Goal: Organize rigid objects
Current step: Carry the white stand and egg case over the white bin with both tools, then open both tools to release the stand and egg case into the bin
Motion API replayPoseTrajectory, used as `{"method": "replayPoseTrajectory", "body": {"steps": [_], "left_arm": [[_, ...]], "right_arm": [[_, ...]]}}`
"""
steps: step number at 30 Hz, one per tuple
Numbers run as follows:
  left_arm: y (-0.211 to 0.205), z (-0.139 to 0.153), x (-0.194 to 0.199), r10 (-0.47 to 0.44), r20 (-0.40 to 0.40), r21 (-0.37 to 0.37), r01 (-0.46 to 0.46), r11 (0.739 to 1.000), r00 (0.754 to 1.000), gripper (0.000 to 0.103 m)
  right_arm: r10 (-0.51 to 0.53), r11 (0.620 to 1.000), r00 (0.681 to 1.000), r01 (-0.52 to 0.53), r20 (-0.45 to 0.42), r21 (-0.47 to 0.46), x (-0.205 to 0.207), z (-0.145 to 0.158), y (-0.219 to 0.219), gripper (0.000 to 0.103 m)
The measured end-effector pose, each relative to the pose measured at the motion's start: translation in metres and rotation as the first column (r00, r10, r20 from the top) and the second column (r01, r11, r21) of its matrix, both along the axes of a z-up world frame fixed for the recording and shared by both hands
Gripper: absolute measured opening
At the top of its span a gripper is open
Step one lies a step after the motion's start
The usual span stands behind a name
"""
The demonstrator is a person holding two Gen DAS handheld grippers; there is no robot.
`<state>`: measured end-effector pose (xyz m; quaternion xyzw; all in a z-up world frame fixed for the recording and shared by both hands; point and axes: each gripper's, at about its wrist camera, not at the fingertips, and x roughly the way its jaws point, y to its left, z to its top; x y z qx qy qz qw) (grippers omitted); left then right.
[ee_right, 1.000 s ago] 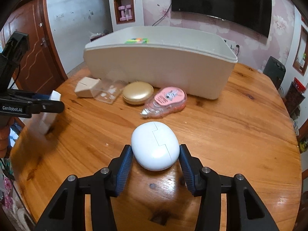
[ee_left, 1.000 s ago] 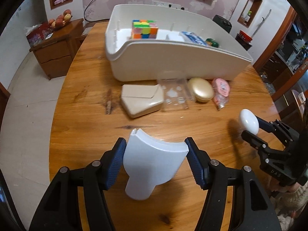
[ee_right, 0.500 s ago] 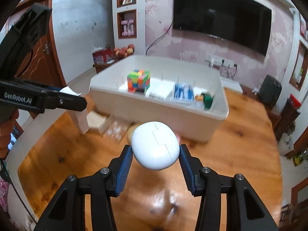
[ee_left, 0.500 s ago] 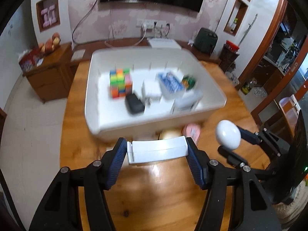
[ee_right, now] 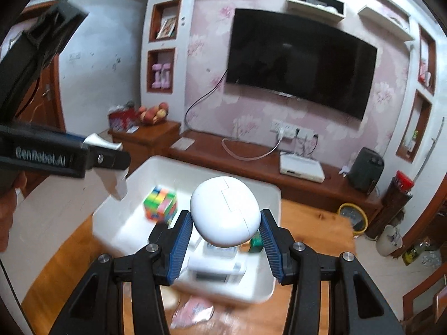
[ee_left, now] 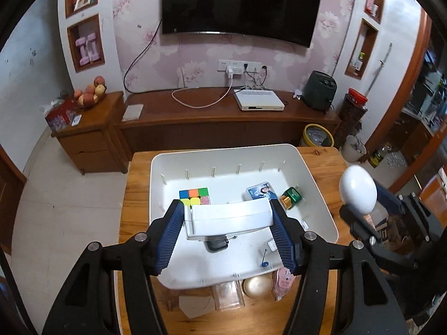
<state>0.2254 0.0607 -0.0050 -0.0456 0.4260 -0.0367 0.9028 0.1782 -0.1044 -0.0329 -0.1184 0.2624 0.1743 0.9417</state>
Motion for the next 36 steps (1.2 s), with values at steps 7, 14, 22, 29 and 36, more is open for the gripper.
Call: {"method": "replayPoseTrajectory", "body": {"steps": [7,14,22,29,36], "left_arm": [[0.009,-0.050,0.020,0.057,-0.113,-0.006,-0.058,0.998,0.992,0.065],[0.018,-0.093,0.029,0.103,-0.198,0.025,-0.100,0.995,0.975,0.065],[0.020,-0.115,0.030,0.104,-0.248,-0.006,-0.109,0.994,0.963,0.065],[0.020,-0.115,0.021,0.116,-0.254,-0.078,-0.140,0.987,0.960,0.090],[0.018,-0.093,-0.005,0.123,-0.166,-0.047,-0.133,0.990,0.978,0.100]], "right_arm": [[-0.048,0.999,0.996,0.047,-0.073,-0.023,0.038,-0.022,0.008,0.050],[-0.074,0.997,0.969,0.068,-0.236,-0.035,0.056,-0.080,0.008,0.050],[-0.065,0.998,0.926,0.054,-0.373,-0.040,0.062,-0.116,0.008,0.051],[-0.026,1.000,0.951,0.021,-0.307,-0.020,0.037,-0.105,0.015,0.074],[-0.017,0.998,0.970,0.030,-0.244,0.049,0.004,-0.087,0.004,0.074]]}}
